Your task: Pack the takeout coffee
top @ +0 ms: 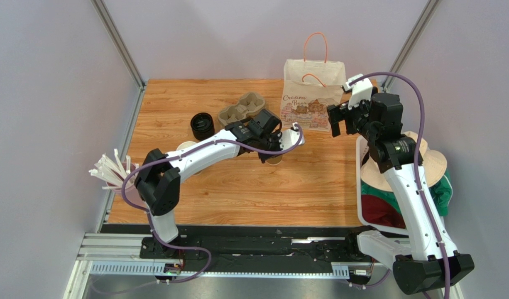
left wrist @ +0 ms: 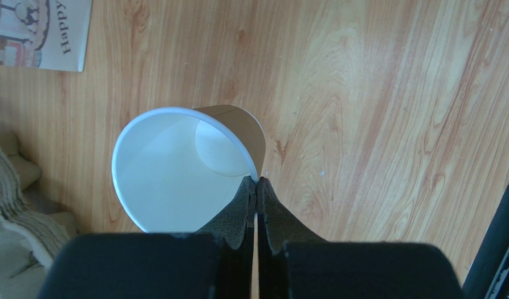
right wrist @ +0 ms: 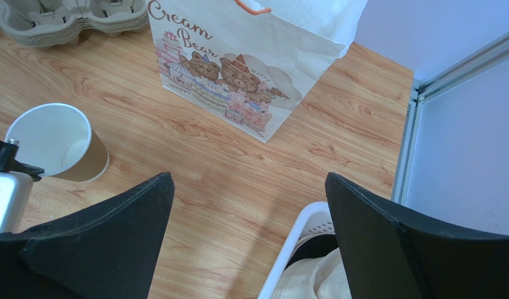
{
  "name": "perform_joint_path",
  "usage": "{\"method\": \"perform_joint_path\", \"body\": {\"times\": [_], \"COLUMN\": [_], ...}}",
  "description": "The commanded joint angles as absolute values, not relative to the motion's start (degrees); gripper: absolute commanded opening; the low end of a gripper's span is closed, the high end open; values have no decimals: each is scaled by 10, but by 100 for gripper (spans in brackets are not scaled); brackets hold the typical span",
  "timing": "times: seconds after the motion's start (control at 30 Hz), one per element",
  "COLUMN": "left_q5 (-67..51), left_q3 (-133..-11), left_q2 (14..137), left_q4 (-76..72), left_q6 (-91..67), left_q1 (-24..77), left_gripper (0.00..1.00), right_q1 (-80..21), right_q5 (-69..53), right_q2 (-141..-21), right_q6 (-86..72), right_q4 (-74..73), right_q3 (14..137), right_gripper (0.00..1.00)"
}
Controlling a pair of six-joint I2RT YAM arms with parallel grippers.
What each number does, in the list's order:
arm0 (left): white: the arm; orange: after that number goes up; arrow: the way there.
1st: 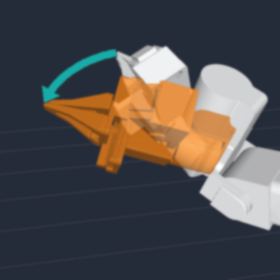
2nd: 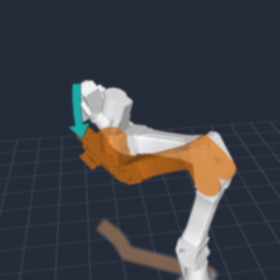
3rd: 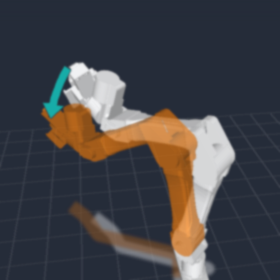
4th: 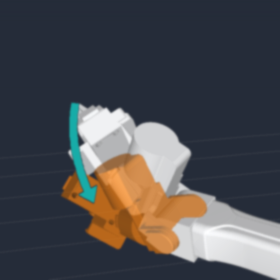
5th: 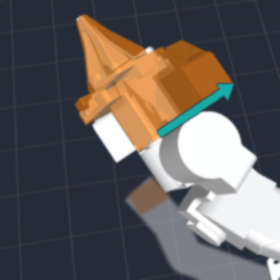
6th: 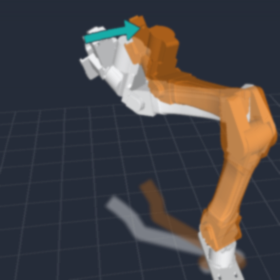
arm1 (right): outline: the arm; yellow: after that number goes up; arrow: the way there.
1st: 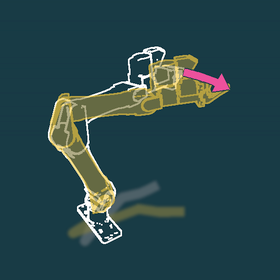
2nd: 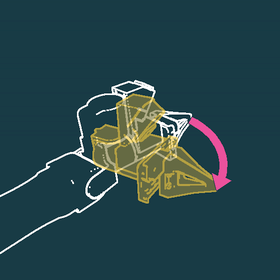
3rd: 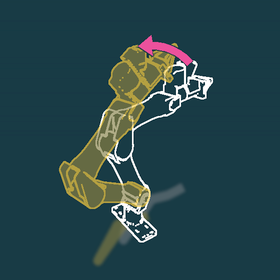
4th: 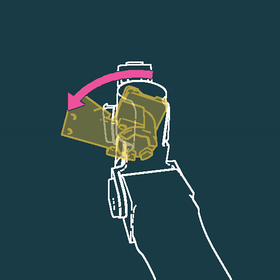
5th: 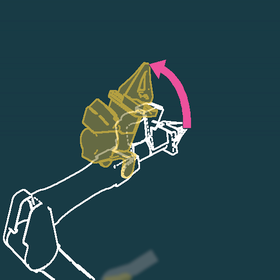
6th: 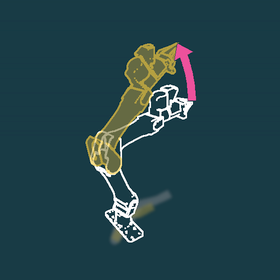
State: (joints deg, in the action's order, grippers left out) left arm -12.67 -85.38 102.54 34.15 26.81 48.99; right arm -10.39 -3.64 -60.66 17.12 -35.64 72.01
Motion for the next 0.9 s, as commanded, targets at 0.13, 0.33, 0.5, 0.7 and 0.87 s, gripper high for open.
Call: {"method": "perform_joint_path", "body": {"times": [0.13, 0.33, 0.5, 0.7, 0.87], "left_q5": [-140, -139, -141, -128, -112], "left_q3": [-847, -848, -843, -851, -869], "left_q2": [1056, 1057, 1050, 1016, 962], "left_q4": [307, 305, 307, 323, 359], "left_q6": [247, 244, 247, 261, 265], "left_q1": [510, 514, 514, 514, 495], "left_gripper": [0, 13, 32, 54, 75], "right_q1": [-101, -102, -102, -102, -101], "right_q5": [-46, -48, -51, -52, -55], "right_q2": [-599, -598, -597, -599, -599], "right_q6": [165, 166, 166, 167, 165], "right_q4": [-325, -324, -325, -323, -324], "right_q3": [715, 714, 713, 711, 711], "right_gripper": [99, 99, 99, 98, 99]}}
